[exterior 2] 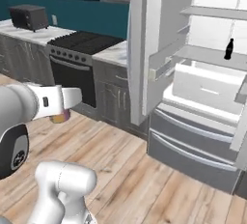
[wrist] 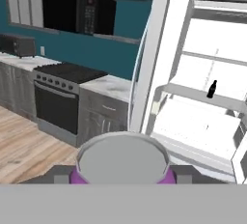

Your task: Open the fridge, grab two sodas, and place both sodas inside the bowl with ice on the dining counter.

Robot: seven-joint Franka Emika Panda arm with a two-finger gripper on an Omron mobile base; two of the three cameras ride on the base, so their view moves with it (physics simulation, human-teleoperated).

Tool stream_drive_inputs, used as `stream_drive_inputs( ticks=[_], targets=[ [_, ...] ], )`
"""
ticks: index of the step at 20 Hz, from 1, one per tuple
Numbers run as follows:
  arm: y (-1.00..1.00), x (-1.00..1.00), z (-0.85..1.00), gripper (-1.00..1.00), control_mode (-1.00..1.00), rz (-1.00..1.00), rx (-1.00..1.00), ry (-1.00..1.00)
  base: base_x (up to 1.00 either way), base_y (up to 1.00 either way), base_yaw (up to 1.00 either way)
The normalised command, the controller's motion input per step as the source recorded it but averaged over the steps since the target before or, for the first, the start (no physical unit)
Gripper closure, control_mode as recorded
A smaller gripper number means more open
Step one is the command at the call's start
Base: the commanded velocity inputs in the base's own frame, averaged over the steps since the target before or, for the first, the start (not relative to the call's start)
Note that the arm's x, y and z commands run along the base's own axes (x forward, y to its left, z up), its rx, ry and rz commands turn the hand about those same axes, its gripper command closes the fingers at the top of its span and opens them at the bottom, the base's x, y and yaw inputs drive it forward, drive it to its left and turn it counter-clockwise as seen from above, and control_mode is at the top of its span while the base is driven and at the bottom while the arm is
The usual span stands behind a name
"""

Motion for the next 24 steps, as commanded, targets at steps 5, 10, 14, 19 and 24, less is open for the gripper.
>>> stream_drive_inputs(
  ticks=[5,10,14,19,24],
  targets=[
    [0.00,0.00,0.00,1.00,1.00,0.00,0.00,0.00,-0.38,0.55,0.53],
    [0.00,0.00,0.00,1.00,1.00,0.00,0.00,0.00,-0.44,0.15,0.56],
    [0.00,0.00,0.00,1.00,1.00,0.00,0.00,0.00,-0.56,0.03,0.54],
    [0.00,0.00,0.00,1.00,1.00,0.00,0.00,0.00,-0.81,-0.27,0.48],
    [0.00,0.00,0.00,1.00,1.00,0.00,0.00,0.00,-0.97,-0.23,0.40]
  ],
)
